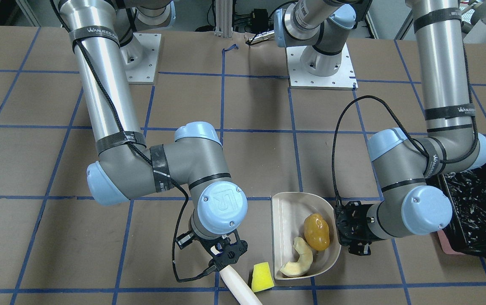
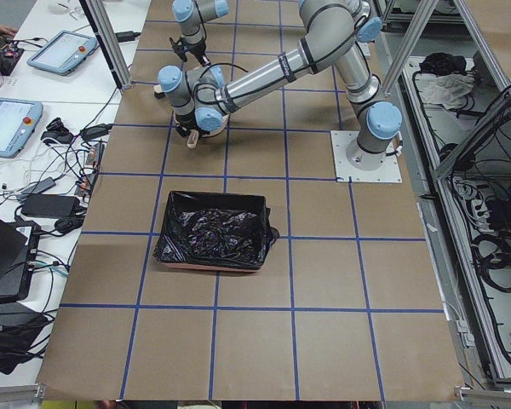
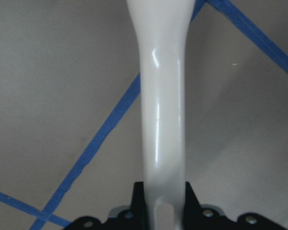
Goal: Sweep and dump trash into bin
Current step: 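Sweep the yellow sponge piece toward the dustpan with the right-held brush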
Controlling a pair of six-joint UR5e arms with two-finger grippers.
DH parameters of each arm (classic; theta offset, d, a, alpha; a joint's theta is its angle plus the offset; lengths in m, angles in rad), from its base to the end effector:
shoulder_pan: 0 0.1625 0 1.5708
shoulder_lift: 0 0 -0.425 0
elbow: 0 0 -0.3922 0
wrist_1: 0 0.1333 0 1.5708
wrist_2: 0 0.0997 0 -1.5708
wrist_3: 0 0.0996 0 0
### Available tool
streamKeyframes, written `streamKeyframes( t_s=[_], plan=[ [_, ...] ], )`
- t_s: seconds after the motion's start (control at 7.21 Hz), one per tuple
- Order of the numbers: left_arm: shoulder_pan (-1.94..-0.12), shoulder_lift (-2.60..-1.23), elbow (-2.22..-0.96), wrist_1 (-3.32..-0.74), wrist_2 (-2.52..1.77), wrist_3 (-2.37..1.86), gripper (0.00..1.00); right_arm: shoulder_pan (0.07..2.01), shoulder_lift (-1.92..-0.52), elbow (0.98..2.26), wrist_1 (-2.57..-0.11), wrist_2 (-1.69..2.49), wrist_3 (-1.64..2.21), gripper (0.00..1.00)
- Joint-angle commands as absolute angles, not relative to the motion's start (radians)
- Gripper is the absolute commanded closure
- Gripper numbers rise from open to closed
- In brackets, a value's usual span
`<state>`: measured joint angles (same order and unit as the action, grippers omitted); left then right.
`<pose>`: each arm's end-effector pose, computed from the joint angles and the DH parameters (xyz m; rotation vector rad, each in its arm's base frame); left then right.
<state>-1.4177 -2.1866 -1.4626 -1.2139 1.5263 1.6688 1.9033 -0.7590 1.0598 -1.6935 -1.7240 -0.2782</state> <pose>-0.0337 -0.6850 0.2054 -2.0544 -2.1781 -0.0859 0.3609 -0.6832 0.2242 0.9132 -2.8292 -0.2591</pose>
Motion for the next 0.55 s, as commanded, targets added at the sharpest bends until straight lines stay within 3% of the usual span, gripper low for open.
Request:
streamKeyframes(
  t_s=[0.0, 0.42],
  plan=[
    [-1.417, -2.187, -1.463, -1.213, 1.526, 1.669, 0.98, 1.937, -0.762, 1.065, -1.678, -1.726, -0.276, 0.98],
    [-1.417, -2.187, -1.463, -1.213, 1.526, 1.669, 0.98, 1.962, -0.788, 1.074, -1.567, -1.677, -0.192, 0.97]
  ],
)
